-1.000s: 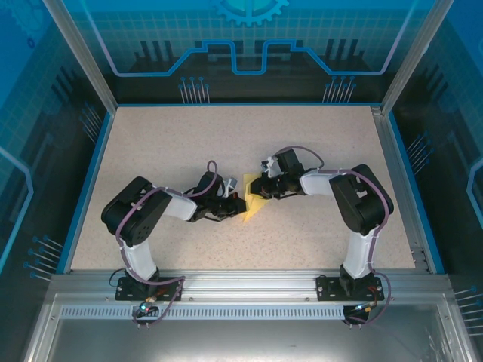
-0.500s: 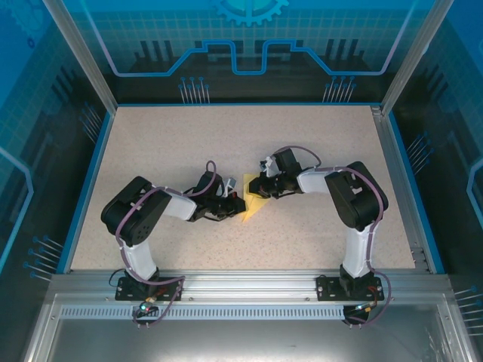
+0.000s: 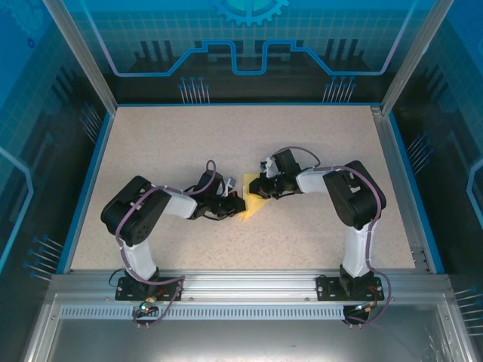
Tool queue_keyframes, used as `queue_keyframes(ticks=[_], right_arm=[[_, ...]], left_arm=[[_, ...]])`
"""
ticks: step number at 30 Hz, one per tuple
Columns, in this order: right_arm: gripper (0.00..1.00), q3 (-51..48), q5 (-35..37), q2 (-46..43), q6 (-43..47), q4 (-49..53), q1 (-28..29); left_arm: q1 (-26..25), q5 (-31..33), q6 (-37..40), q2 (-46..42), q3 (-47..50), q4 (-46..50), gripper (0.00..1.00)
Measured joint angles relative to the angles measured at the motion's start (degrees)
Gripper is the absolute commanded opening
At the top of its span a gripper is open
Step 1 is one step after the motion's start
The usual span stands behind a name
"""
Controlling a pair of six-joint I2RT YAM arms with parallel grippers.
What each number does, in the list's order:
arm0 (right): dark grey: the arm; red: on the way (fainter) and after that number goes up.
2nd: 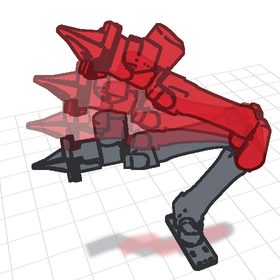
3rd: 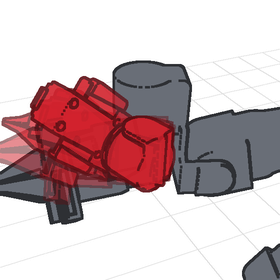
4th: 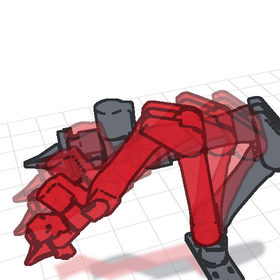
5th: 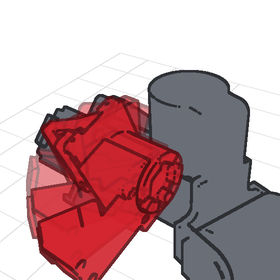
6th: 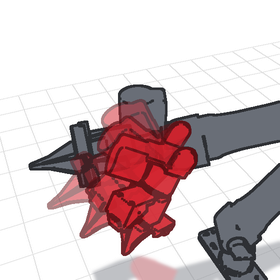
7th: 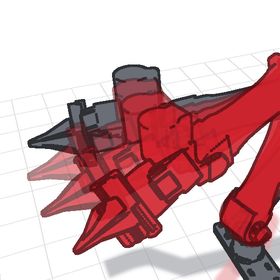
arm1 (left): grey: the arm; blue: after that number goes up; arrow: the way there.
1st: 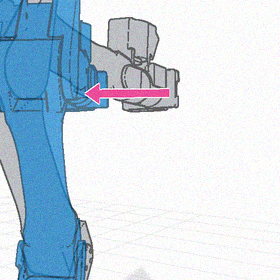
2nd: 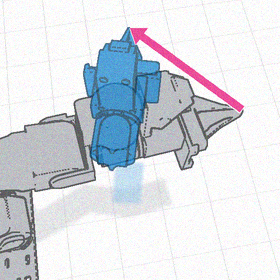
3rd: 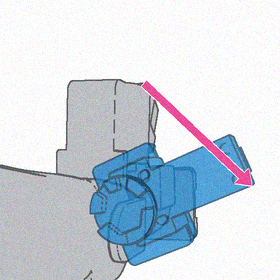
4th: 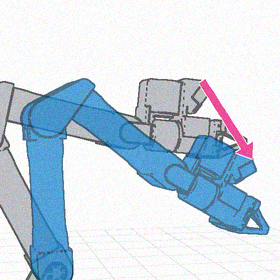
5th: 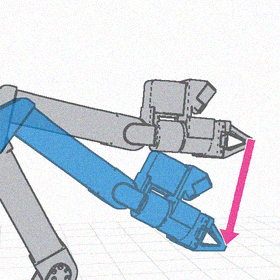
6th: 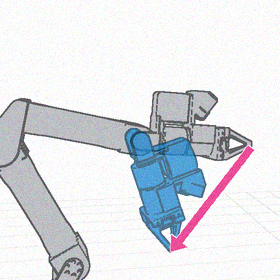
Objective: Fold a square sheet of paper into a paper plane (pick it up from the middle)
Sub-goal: Fourth fold the wing at the center of the table.
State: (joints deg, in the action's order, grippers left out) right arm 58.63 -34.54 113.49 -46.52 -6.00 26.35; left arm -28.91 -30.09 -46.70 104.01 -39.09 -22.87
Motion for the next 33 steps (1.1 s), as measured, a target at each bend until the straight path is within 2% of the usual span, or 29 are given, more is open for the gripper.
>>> queue_keyframes(ticks=[18,33], right_arm=[[0.14,-0.6,-0.5,-2.6,0.0,-0.8,0.1],[0.14,1.6,0.1,-0.9,0.0,0.0,0.7]], left_arm=[[1.8,-4.6,-0.4,1.7,-1.7,1.9,0.00],[2.5,-6.4,-1.4,2.4,-2.5,2.7,0.00]])
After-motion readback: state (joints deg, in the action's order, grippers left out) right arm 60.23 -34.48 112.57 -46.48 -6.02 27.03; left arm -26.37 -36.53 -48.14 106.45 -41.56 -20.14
